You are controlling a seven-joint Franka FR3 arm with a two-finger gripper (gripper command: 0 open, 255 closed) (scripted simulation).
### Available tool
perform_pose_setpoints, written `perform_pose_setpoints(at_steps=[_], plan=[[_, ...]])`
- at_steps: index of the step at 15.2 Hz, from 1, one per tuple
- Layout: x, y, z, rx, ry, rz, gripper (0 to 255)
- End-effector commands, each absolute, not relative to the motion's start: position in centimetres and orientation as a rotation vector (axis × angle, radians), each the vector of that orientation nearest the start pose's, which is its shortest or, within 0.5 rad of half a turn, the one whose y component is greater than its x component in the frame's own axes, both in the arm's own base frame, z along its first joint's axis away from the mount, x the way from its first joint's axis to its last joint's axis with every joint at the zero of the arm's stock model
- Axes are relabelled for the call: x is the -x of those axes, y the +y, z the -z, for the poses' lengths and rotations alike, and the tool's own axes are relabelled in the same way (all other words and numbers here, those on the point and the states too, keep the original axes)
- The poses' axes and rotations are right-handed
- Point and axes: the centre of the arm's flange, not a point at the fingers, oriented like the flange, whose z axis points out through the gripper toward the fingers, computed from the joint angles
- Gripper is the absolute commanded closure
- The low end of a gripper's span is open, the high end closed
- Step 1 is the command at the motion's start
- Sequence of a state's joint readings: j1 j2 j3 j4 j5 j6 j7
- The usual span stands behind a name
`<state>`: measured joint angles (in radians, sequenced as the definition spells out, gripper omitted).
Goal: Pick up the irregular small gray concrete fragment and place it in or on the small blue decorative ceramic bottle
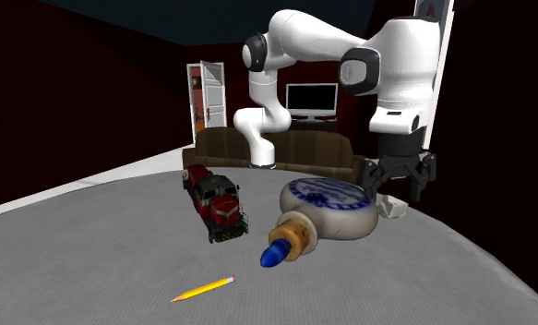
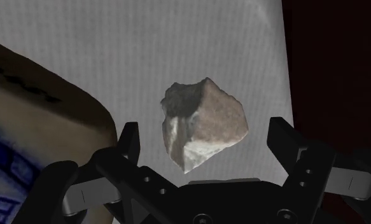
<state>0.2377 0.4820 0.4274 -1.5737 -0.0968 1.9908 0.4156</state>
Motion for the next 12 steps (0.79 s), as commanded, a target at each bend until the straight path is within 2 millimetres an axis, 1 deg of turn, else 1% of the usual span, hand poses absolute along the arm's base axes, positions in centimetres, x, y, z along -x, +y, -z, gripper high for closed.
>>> perform_pose_setpoints(at_steps=[1, 8, 9, 12], plan=[[-55.93, 38.04, -37.23, 3.037, -0.378, -0.112, 0], [-55.94, 38.05, -37.23, 3.037, -0.378, -0.112, 0], [-55.96, 38.06, -37.24, 3.037, -0.378, -0.112, 255], [-55.93, 37.98, -37.37, 3.037, -0.378, -0.112, 255]])
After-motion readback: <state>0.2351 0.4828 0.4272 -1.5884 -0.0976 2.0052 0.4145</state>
